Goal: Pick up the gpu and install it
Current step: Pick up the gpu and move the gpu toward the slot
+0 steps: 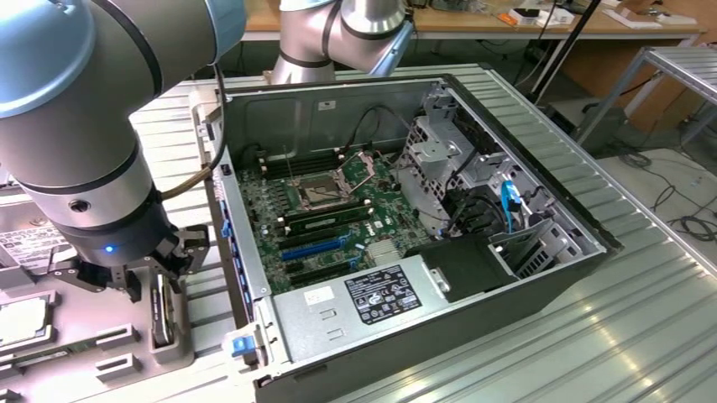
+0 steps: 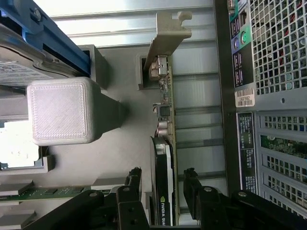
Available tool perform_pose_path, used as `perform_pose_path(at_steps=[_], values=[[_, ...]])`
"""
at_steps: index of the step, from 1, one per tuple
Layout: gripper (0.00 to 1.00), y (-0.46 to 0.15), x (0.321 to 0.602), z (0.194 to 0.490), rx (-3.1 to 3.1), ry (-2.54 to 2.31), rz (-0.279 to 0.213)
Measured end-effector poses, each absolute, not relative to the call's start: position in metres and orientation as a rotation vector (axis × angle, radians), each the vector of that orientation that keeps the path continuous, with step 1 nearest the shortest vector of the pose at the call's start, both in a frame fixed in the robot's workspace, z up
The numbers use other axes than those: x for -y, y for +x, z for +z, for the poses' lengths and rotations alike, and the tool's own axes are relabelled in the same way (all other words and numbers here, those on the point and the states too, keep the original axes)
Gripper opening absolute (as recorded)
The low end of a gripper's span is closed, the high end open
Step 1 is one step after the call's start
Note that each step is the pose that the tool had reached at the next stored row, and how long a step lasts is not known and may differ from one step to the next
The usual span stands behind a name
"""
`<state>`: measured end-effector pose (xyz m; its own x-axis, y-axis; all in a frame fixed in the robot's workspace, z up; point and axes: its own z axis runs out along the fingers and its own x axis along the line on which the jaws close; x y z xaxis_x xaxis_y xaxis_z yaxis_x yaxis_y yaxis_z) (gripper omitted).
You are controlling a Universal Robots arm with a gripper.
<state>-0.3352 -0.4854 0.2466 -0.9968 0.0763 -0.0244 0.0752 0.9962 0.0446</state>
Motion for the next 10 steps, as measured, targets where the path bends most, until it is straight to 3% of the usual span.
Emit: perform_pose_path(at_steps=[2,10], values=[[0.4,-0.3352,0.4854,0.2466,-3.112,0.118,0.068],[0.4,-0.3352,0.4854,0.2466,-3.112,0.118,0.068]])
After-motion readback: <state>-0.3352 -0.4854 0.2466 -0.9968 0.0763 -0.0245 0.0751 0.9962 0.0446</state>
